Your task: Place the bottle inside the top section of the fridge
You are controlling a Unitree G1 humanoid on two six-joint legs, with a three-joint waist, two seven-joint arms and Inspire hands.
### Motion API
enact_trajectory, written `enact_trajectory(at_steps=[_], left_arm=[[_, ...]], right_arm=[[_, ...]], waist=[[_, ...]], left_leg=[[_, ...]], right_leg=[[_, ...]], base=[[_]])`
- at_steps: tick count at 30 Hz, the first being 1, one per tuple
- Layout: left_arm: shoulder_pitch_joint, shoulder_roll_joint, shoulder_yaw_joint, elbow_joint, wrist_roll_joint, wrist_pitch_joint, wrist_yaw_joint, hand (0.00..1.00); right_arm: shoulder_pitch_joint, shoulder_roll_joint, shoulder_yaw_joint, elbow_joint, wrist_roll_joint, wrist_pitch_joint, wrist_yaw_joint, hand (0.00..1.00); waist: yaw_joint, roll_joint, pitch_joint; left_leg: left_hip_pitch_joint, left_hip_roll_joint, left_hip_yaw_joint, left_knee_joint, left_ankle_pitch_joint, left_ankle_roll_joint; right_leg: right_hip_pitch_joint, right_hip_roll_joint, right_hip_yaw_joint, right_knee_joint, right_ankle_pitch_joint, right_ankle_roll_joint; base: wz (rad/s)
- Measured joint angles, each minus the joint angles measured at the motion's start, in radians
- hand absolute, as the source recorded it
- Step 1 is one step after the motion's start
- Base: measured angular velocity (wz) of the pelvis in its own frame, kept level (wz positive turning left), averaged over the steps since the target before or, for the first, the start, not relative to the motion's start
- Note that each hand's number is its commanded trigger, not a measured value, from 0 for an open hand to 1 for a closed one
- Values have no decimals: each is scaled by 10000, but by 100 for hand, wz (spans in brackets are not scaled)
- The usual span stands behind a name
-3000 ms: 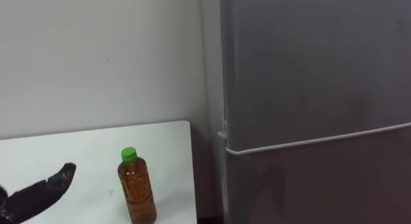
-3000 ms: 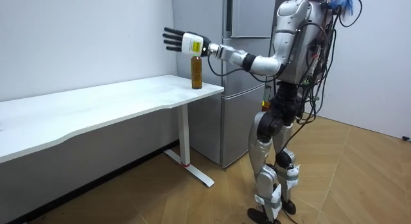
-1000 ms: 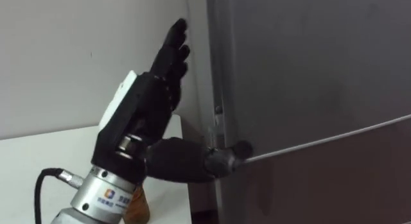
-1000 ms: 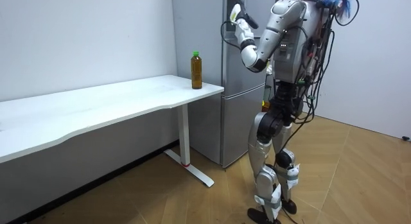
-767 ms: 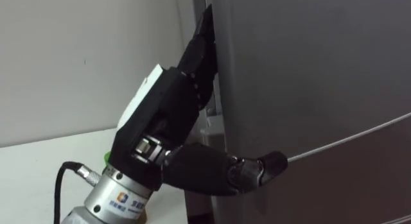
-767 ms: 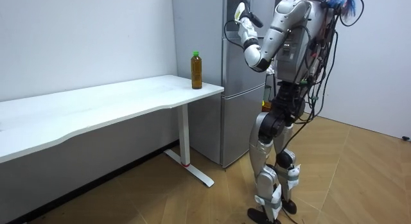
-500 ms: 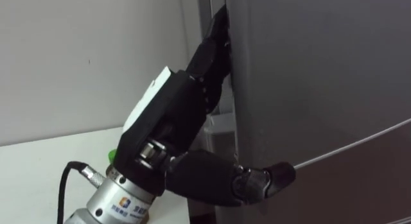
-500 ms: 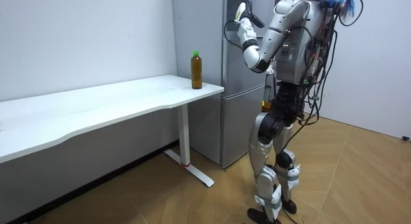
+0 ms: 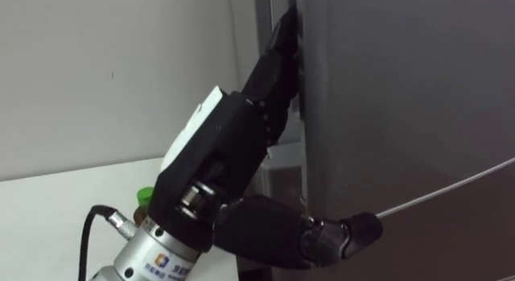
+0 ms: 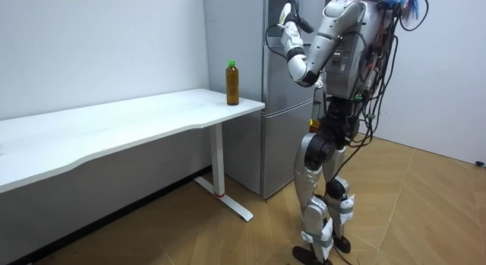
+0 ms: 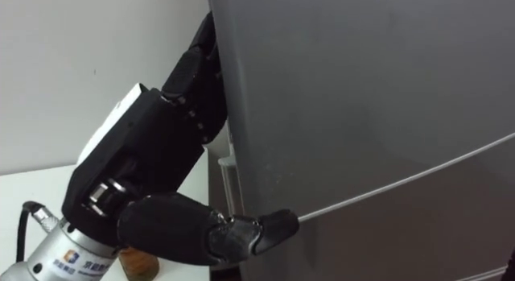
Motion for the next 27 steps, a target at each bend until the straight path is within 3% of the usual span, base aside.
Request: enact_trajectory(at_steps=[5, 6, 10, 13, 16, 18, 20, 27], left_arm=[[6, -105, 79, 0, -328, -173, 1, 100], [22, -86, 20, 0, -483, -264, -43, 90], [113, -98, -183, 2, -891, -495, -89, 69], [114, -210, -212, 1, -1259, -508, -67, 57], [107, -140, -511, 28, -1254, -480, -98, 49], [106, -108, -942, 28, -1252, -469, -299, 29], [105, 9, -1242, 29, -1251, -459, -513, 3], [95, 338, -1452, 27, -1256, -456, -1042, 0]], right_arm=[[9, -8, 76, 1, 6, -100, 0, 0], [12, -15, 80, 1, 5, -100, 0, 0], [-3, -42, 96, -4, -9, -101, 18, 0], [-2, -58, 93, -15, -4, -101, 20, 0], [-1, -92, 104, -19, 41, -122, 20, 0], [-4, -106, 107, -48, 48, -127, 19, 0], [-14, -108, 116, -53, 47, -150, 19, 0], [-22, -101, 101, -67, 249, -201, 20, 0]], waist=[[6, 56, 5], [12, 70, 12], [59, 116, 23], [13, 196, 23], [-38, 310, 43], [-56, 348, 55], [-56, 348, 55], [-300, 328, 58]], left_leg=[[57, -1, 10, 28, 0, 1], [77, 0, 12, 24, 0, 1], [67, 2, 27, 20, -6, 10], [65, 7, 62, 5, -12, 18], [91, 12, 85, 9, -11, 18], [99, 30, 105, 8, -8, 12], [99, 53, 142, -2, -9, 7], [98, 78, 342, -67, -9, 2]], right_leg=[[7, 3, 4, 10, 12, 5], [12, 3, 14, 12, 13, 5], [-64, 1, 29, 21, 24, 14], [-78, 2, 55, 20, 45, 20], [-75, 9, 80, 19, 48, 18], [-83, 23, 89, 17, 49, 17], [-96, 35, 91, 13, 52, 11], [-161, 51, 300, 0, 64, -9]], base=[[-1], [0], [-1], [-5], [-2], [0], [-6], [-7]])
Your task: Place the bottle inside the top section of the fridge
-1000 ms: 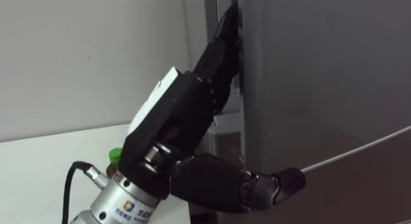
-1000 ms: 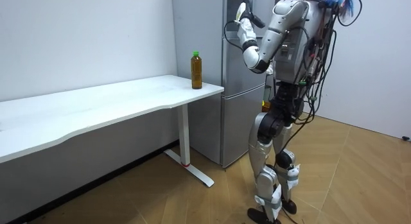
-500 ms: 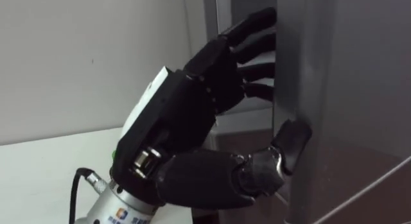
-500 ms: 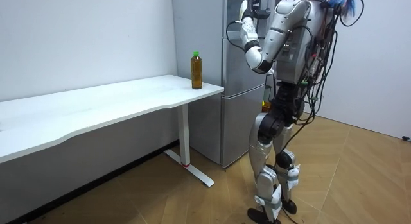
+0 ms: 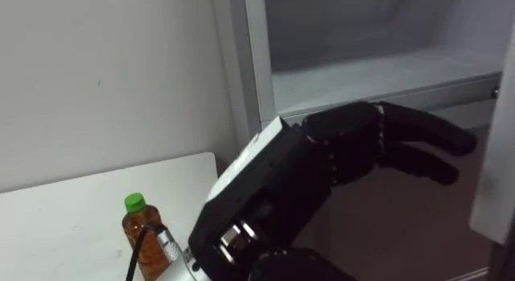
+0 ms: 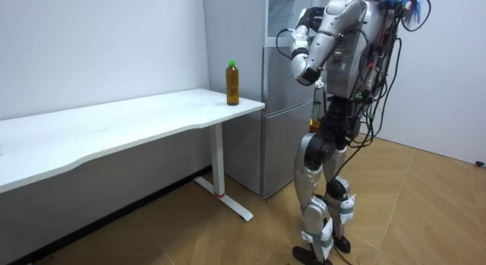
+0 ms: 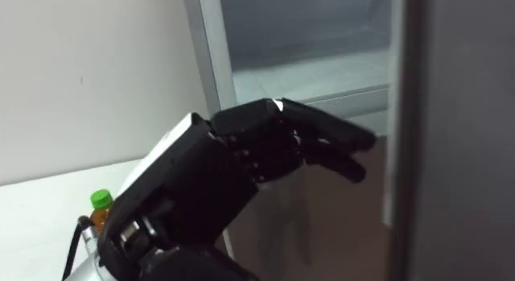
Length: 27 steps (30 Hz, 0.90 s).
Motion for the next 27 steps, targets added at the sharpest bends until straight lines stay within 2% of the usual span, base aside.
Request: enact_trajectory(at_steps=[9, 16, 20, 22, 24, 27], left_arm=[[-410, 13, 0, 1, 16, 207, -642, 0], [-806, 97, -75, 2, 25, 205, -1003, 0], [-831, 273, -429, 15, 17, 205, -1048, 0], [-832, 296, -629, 144, 16, 206, -1041, 0], [-833, 308, -901, 371, 18, 208, -1038, 0], [-857, 306, -990, 680, 24, 207, -1016, 0]], right_arm=[[172, -12, -7, 19, 1002, 0, 14, 0], [262, -21, -23, 15, 1495, -6, 132, 0], [244, -24, -8, 18, 1551, -6, 157, 0], [245, -38, -9, 18, 1546, -6, 196, 0], [238, -114, -6, 14, 1548, -5, 247, 0], [243, -217, -26, -3, 1590, -9, 366, 0]], waist=[[-166, -101, 32], [-331, -163, 74], [-405, -151, 70], [-571, -144, 69], [-611, -66, 56], [-879, 12, 55]], left_leg=[[26, 67, 511, -80, -1, -4], [266, 109, 897, -253, -47, -63], [311, 175, 1099, -254, -109, -115], [327, 196, 1161, -254, -120, -124], [348, 271, 1413, -254, -142, -159], [368, 348, 1655, -254, -170, -207]], right_leg=[[-279, 72, 532, 0, 0, -2], [-306, 128, 879, -6, 1, 0], [-331, 199, 1110, -10, 16, -23], [-332, 223, 1161, -3, 22, -34], [-429, 306, 1401, 7, 72, -76], [-477, 365, 1502, 3, 98, -115]], base=[[-16], [-21], [-13], [-11], [-34], [-19]])
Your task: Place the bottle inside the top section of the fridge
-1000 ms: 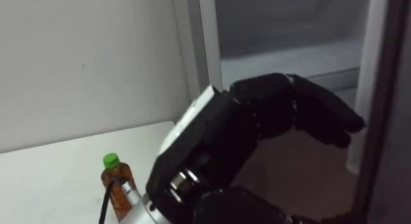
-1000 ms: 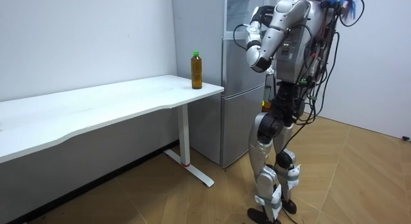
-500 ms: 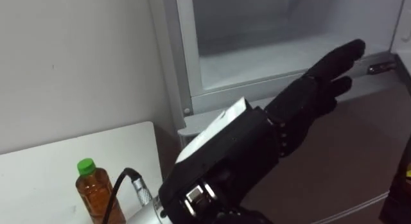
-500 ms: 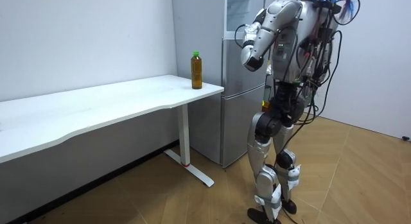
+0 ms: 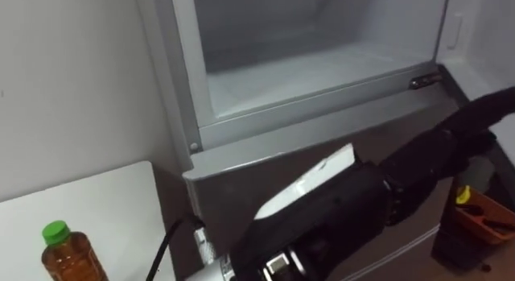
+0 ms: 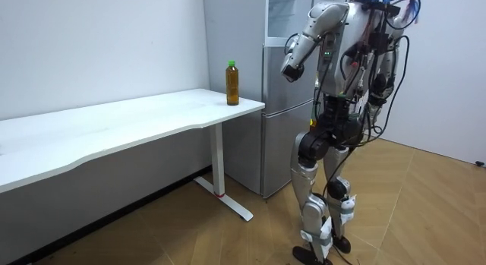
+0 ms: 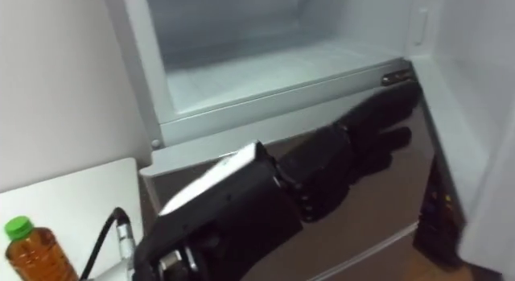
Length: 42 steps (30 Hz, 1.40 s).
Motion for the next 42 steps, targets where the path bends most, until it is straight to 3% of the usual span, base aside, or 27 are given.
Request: enact_trajectory(at_steps=[8, 16, 24, 27, 33, 42], left_arm=[[-177, -10, 0, 579, 8, -2, 63, 0], [-315, 44, 7, 601, -2, 4, 29, 0], [-460, 43, 6, 635, -23, 50, 31, 0], [-744, 38, -39, 804, -24, 50, 31, 0], [-754, -163, -99, 905, -42, 49, 225, 0], [-1051, -194, -367, 1104, -34, 19, 468, 0]], right_arm=[[43, -246, -2, 233, 148, 1, 70, 0], [403, -331, -115, 249, 96, 24, 64, 0], [559, -417, -299, 351, -494, 33, 58, 0], [636, -495, -299, 350, -638, 34, 65, 0], [570, -533, -373, 793, -845, 109, -57, 0], [522, -527, -373, 1199, -1645, 296, -325, 0]], waist=[[-234, 111, 46], [-321, 109, 45], [-534, 116, 42], [-669, 127, 45], [-1060, 173, 72], [-1184, 215, 62]], left_leg=[[133, 184, 500, -1, -71, -121], [183, 301, 717, 16, -118, -202], [322, 456, 1294, 25, -226, -355], [322, 489, 1399, 73, -233, -368], [308, 527, 1646, 353, -232, -368], [290, 687, 1873, 410, -233, -373]], right_leg=[[-118, 199, 408, 11, 64, -102], [-147, 304, 527, -3, 95, -154], [-272, 469, 890, 9, 135, -219], [-296, 489, 1041, -4, 146, -237], [-306, 498, 1327, -4, 133, -251], [-434, 618, 1553, 17, 198, -380]], base=[[-19], [-9], [-22], [-17], [-16], [-12]])
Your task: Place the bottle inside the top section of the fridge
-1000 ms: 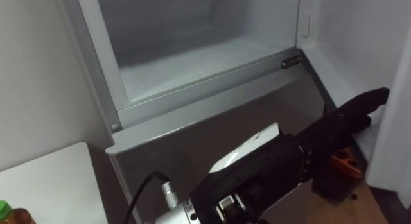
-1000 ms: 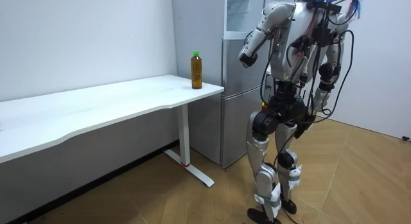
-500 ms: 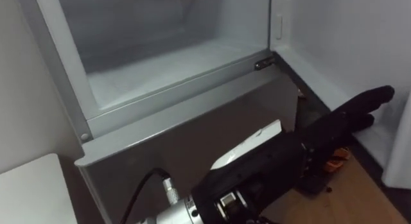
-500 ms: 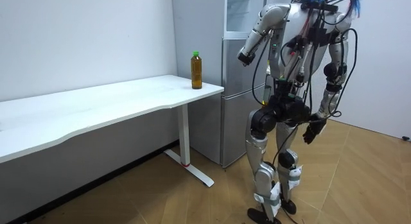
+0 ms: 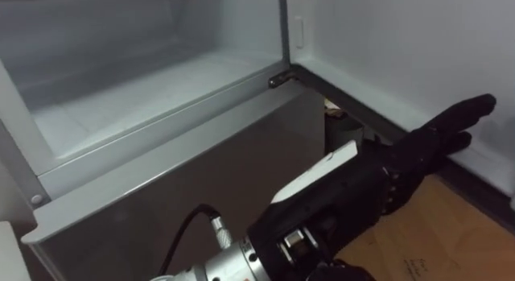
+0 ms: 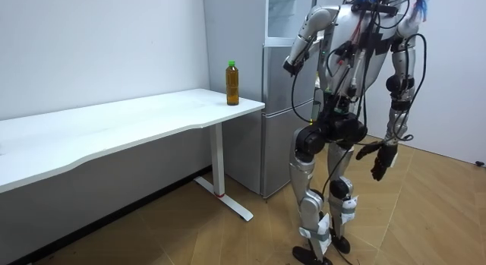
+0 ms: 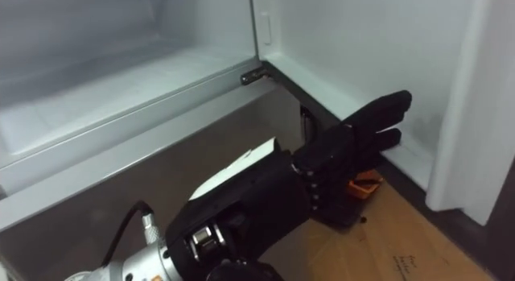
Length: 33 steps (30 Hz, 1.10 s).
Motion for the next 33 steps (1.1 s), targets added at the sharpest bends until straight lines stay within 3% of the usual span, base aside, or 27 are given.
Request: enact_trajectory(at_steps=[6, 18, 23, 27, 29, 30, 33], left_arm=[[-50, -223, -4, 185, 1, 0, 37, 0], [-101, -142, -1, 191, 32, -5, 22, 0], [-99, 285, 10, 142, 63, -1, -23, 0], [-97, 356, 84, 22, 347, 7, -35, 0], [-95, 343, 92, -205, 420, 6, -33, 0], [-89, 339, 91, -278, 415, -4, -34, 0], [-28, 350, 130, -321, 430, 0, -32, 0]], right_arm=[[-397, -4, 0, 218, -51, 53, -30, 0], [-721, -13, 63, 200, 16, 55, -90, 0], [-713, 94, 19, 151, 16, 80, -310, 0], [-707, 218, 77, 107, 44, 100, -308, 0], [-722, 247, 76, 45, 70, 99, -308, 0], [-745, 247, 102, -44, 74, 106, -309, 0], [-896, 364, 104, -176, 229, 74, -354, 0]], waist=[[-77, 27, 17], [73, -42, 50], [400, -245, 97], [832, -453, -23], [1014, -437, -46], [1201, -379, -99], [1309, -343, -144]], left_leg=[[4, 85, 7, 18, 25, -81], [25, 95, -109, -63, 88, -186], [-110, 37, -514, -56, 91, -191], [-341, 17, -948, 18, 105, -213], [-427, -24, -1169, 17, 115, -211], [-508, -73, -1404, 14, 128, -201], [-602, -135, -1766, 12, 177, -164]], right_leg=[[-17, 72, -14, 9, 34, -79], [-4, 97, -189, 70, 47, -141], [-35, 52, -547, 127, 17, -159], [-29, -22, -1036, 100, 7, -174], [-12, -74, -1241, 55, 9, -172], [-5, -122, -1394, 39, 9, -169], [96, -213, -1776, 6, 5, -160]], base=[[0], [2], [21], [32], [38], [36], [44]])
